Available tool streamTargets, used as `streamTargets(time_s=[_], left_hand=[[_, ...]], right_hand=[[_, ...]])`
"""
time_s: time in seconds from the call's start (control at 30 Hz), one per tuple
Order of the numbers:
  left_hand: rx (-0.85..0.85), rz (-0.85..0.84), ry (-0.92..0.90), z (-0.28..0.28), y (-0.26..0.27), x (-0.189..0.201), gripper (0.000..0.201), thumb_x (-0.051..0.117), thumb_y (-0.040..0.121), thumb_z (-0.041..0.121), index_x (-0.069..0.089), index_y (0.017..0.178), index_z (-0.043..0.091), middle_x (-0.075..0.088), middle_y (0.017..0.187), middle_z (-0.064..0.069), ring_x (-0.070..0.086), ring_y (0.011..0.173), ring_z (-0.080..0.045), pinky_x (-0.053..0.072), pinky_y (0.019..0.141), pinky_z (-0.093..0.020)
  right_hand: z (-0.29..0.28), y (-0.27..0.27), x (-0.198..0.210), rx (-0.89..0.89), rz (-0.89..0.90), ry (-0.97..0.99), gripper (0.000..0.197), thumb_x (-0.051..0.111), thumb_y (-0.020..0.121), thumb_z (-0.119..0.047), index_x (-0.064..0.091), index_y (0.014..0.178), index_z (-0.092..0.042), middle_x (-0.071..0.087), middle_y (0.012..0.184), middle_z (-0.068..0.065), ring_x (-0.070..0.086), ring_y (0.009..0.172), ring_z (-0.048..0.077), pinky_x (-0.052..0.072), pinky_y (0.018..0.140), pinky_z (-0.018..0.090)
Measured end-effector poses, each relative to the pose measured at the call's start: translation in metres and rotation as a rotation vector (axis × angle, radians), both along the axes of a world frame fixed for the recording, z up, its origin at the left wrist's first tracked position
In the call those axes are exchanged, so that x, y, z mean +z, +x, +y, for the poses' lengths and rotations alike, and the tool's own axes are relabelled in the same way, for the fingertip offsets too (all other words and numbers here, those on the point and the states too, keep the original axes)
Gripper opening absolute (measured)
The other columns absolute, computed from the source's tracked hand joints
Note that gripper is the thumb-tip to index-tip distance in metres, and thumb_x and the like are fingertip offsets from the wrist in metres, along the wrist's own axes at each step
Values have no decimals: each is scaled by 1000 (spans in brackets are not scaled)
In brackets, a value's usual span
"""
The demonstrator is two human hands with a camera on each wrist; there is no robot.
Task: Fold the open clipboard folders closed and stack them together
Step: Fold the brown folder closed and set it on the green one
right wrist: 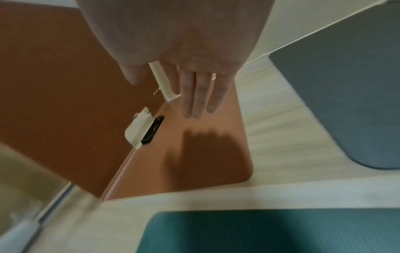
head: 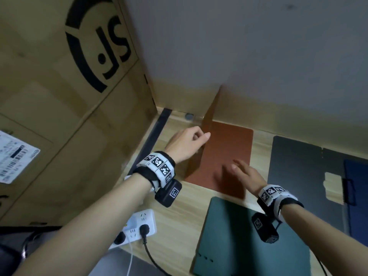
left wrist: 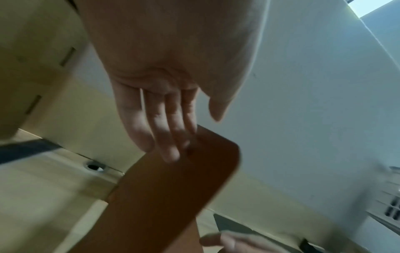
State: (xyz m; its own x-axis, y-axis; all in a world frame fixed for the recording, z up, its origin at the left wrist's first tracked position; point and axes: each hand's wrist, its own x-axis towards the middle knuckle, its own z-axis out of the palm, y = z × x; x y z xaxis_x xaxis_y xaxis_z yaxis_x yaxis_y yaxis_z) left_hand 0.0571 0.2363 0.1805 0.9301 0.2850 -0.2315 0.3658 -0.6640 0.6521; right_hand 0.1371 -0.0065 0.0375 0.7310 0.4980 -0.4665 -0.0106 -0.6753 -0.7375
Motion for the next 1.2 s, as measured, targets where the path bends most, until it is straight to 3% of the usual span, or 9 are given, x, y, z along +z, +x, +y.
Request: streamTargets(time_s=[0.17, 0.3, 0.4, 0.6, 0.73, 0.83, 0.93, 1.1, 1.2], left_hand=[[-160, 174, -26, -34, 43, -40, 40, 46, 91, 61, 65, 94, 27, 71, 89, 7, 69, 82, -16, 55, 85, -41], [-43, 277, 41, -14, 64, -83, 25, 57, 93, 40, 64, 105, 20, 66, 100, 3, 63, 96, -21, 52, 90, -38], [114, 369, 79, 4, 63, -118, 12, 62, 89, 25, 58, 95, 16, 57, 92, -1, 56, 91, -25, 47, 83, -34], [360, 479, -43, 19, 40, -179, 60, 72, 79, 29, 51, 131, 7, 59, 129, -11, 58, 111, -30, 48, 92, -36], [554, 423, -227, 20, 34, -192, 72, 83, 60, 50, 63, 121, 19, 67, 118, -2, 64, 108, -29, 50, 98, -43], [599, 435, -421, 29, 34, -204, 60, 90, 48, 57, 70, 94, 24, 73, 100, -2, 70, 96, -28, 55, 92, -45], [615, 392, -476, 46, 30, -240, 100, 85, 17, 76, 72, 104, 28, 76, 103, 0, 73, 93, -26, 57, 86, -48], [552, 343, -493, 19, 13, -176, 80, 88, 61, 49, 60, 126, 12, 65, 121, -3, 62, 111, -29, 49, 101, -48], [466, 316, -543, 3, 1, -160, 59, 80, 69, 56, 67, 109, 14, 70, 111, -5, 65, 99, -20, 54, 82, -37]], right_hand=[[-33, 16, 25, -356, 431, 184, 59, 19, 98, -64, 53, 123, -23, 70, 111, 12, 67, 98, 27, 48, 91, 39], [-30, 33, 21, -477, 468, 191, 45, 44, 97, -53, 61, 115, -16, 65, 94, 9, 63, 85, 25, 52, 80, 35], [-23, 37, -1, -455, 364, 92, 30, 58, 95, -30, 60, 117, -9, 62, 92, 7, 59, 78, 20, 50, 67, 28], [1, 40, -44, -415, 138, -177, 16, 60, 84, -29, 64, 92, -15, 68, 95, 7, 64, 91, 28, 50, 80, 33], [8, 49, -48, -512, 165, -204, 38, 66, 82, -29, 61, 116, -14, 64, 110, 8, 60, 105, 29, 49, 92, 35], [3, 54, -55, -543, 243, -149, 40, 73, 78, -32, 66, 107, -7, 70, 108, 10, 64, 101, 28, 53, 94, 42], [3, 50, -53, -564, 260, -74, 32, 77, 81, -28, 65, 101, -6, 70, 101, 9, 65, 94, 26, 54, 93, 42], [0, 41, -35, -600, 141, 78, 24, 67, 90, -11, 57, 110, -6, 66, 112, 13, 63, 101, 26, 51, 97, 41], [-20, 44, -11, -541, 69, 130, 18, 60, 94, -7, 56, 111, -5, 62, 100, 7, 60, 93, 22, 47, 88, 33]])
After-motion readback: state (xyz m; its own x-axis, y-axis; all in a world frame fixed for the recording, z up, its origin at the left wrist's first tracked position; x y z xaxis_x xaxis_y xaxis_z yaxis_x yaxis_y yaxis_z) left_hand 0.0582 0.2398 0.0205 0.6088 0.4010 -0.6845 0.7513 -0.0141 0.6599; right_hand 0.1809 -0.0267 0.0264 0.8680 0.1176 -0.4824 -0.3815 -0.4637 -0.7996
